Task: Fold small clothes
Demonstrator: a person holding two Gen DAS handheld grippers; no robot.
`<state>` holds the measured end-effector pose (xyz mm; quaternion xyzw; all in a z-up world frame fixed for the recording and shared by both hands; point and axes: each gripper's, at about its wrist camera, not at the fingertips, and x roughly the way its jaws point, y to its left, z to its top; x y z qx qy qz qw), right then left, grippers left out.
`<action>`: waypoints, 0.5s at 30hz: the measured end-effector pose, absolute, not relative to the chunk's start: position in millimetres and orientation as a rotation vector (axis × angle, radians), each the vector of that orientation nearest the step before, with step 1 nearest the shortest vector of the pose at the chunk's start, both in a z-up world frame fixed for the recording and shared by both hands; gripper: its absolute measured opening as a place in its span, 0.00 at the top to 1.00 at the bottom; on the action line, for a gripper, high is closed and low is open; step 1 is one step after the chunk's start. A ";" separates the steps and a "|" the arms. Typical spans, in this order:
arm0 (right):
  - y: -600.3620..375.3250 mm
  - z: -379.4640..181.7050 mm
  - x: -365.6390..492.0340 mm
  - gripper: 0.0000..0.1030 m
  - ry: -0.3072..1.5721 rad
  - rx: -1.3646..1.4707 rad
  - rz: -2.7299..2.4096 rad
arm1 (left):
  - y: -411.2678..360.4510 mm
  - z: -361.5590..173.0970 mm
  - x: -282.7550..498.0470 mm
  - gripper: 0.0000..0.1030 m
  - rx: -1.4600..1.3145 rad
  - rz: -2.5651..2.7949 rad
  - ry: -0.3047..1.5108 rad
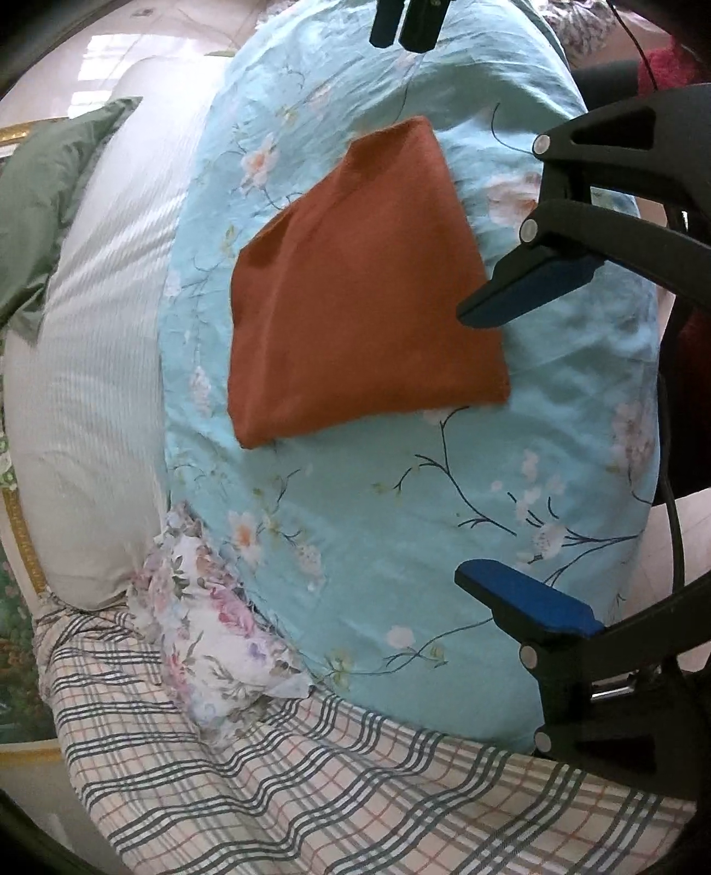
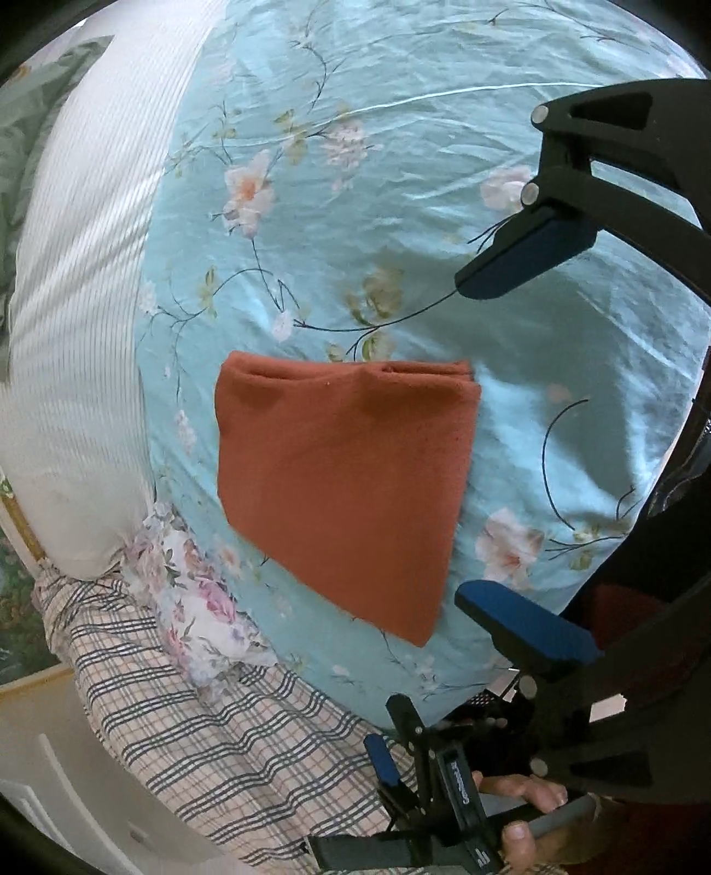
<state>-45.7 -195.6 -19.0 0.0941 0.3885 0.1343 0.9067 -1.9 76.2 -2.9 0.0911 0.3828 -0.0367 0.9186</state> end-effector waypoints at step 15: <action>-181.5 -50.7 -19.7 0.01 0.887 0.180 0.298 | 61.1 -30.2 30.9 0.15 0.219 -0.051 0.878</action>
